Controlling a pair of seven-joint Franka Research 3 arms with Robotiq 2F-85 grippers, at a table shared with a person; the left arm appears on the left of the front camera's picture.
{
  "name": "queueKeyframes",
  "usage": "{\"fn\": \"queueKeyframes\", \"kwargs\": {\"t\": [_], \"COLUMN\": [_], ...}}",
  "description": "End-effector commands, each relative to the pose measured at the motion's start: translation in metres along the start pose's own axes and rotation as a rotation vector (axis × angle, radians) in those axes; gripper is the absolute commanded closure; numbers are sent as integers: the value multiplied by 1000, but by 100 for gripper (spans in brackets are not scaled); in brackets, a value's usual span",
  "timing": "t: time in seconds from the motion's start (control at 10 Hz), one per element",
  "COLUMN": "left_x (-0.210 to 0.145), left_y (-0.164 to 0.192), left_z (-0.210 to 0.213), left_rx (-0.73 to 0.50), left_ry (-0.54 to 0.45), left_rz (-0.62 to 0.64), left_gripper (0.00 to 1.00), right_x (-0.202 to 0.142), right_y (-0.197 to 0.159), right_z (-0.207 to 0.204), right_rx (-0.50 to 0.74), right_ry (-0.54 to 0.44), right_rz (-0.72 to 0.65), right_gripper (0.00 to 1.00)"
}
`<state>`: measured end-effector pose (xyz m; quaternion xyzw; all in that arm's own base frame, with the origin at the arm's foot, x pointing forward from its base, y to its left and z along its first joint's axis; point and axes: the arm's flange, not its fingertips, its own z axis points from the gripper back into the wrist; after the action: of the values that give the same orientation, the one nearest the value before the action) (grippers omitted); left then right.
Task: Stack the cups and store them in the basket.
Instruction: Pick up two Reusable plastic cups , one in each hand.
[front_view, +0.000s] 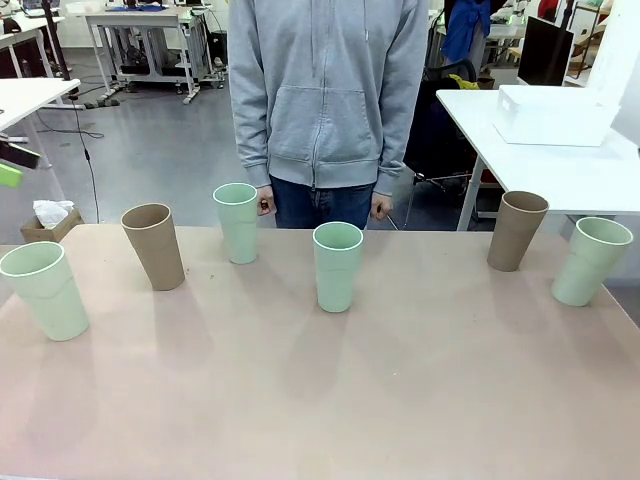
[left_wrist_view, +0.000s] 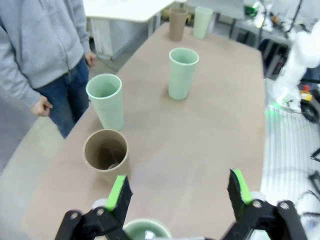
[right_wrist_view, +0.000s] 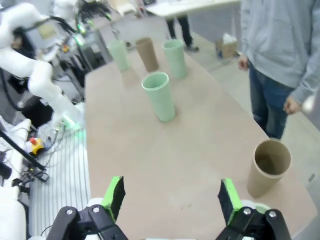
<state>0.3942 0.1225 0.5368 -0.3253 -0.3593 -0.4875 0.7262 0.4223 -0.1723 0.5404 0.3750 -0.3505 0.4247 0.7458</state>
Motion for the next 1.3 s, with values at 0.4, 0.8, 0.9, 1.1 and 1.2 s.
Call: {"fn": "queueKeyframes", "kwargs": {"t": [0.4, 0.8, 0.9, 1.1, 1.2], "left_x": [-88, -171, -179, -185, -185], "left_y": [81, 101, 104, 94, 94], "left_z": [58, 58, 55, 49, 49], "left_rx": [-127, -172, -184, -161, -161], "left_ry": [-194, -307, -303, -283, -283], "left_rz": [-195, -203, -189, -181, -181], "left_gripper": [0, 0, 0, 0, 0], "right_x": [-39, -132, -150, -164, -162], "right_y": [-130, -152, -154, -154, -161], "right_z": [84, 79, 70, 50, 70], "right_rx": [160, 150, 144, 151, 139], "right_ry": [-240, -337, -343, -330, -334], "right_rz": [133, 138, 128, 53, 90], "right_gripper": [0, 0, 0, 0, 0]}}
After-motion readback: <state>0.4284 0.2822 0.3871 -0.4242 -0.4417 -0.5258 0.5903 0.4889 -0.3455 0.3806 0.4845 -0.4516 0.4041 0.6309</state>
